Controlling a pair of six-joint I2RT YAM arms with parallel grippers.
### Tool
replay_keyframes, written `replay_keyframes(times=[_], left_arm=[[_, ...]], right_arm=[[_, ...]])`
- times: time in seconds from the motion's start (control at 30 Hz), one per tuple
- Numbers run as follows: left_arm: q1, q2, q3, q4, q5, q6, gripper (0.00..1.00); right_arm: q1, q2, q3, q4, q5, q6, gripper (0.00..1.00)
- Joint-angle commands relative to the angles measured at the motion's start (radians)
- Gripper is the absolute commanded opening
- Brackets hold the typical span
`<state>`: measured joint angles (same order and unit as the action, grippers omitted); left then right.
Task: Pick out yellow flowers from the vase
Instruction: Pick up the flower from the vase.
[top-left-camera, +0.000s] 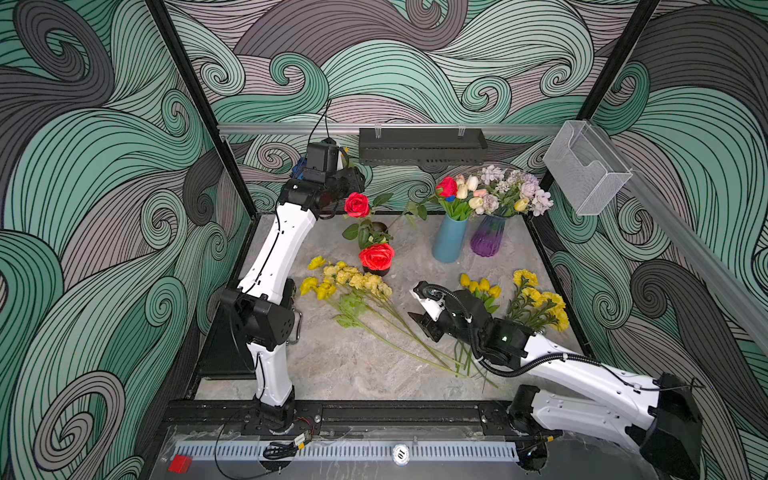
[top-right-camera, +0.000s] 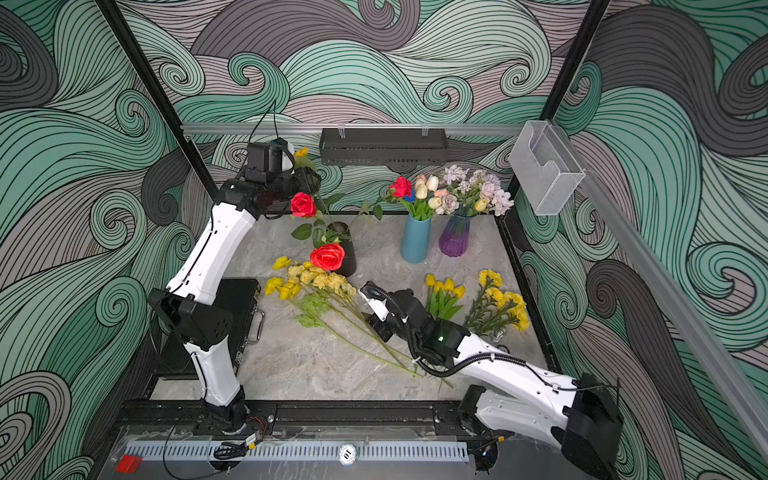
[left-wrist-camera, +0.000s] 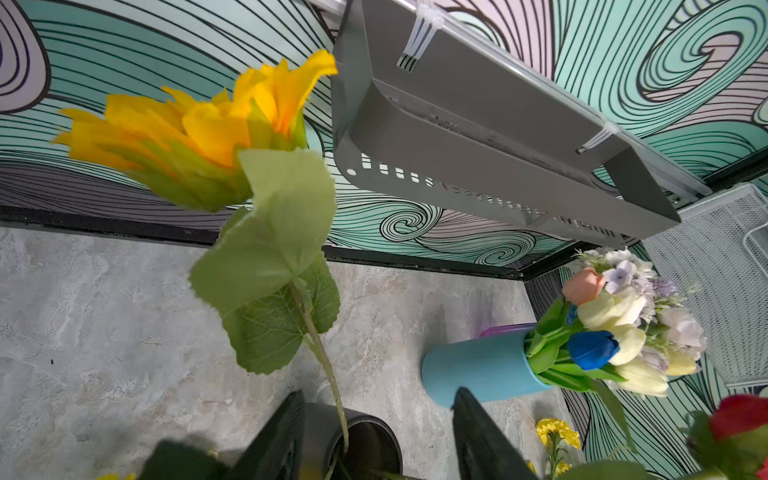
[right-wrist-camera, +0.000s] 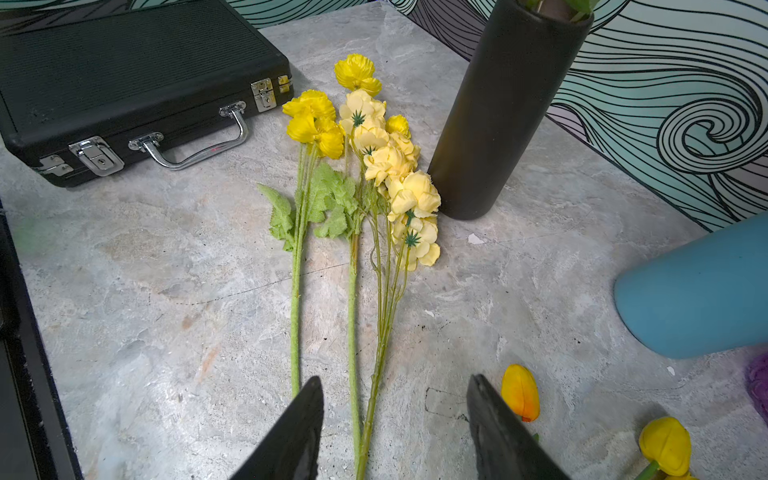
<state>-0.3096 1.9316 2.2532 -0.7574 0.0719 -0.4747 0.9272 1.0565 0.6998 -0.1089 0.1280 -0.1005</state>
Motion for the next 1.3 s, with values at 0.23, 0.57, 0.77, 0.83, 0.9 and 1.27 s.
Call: replay_keyframes(times=[0.23,0.57,0.77,0.83,0.9,1.27], left_arm=[[0.004,0.121,0.102,-0.088,-0.006,-0.064,0.52],[-0.003,0.204,0.151,-0.124,-0.042,-0.096,0.47],[-0.013,0.228,0.162,-0.117,-0.048,-0.096,0.44],[-0.016,0.240,0.176,-0.118,-0.041,-0.093,0.43],[-0.021,0.252,0.184,-0.113,-0.035,-0.090,0.42],[-0.042,0.286,0.221,-0.115,-0.045,-0.065,0.34]], right_arm=[[-0.019,-0.002,-0.026,0.047,-0.026,-0.011,0.56],[-0.041,-0.028,-0.065,0.084,-0.032,-0.009,0.57],[-0.048,-0.033,-0.077,0.097,-0.037,-0.009,0.57],[-0.050,-0.032,-0.077,0.102,-0.039,-0.008,0.57],[-0.050,-0.029,-0.078,0.104,-0.041,-0.008,0.57],[-0.054,-0.024,-0.080,0.109,-0.050,-0.008,0.57]])
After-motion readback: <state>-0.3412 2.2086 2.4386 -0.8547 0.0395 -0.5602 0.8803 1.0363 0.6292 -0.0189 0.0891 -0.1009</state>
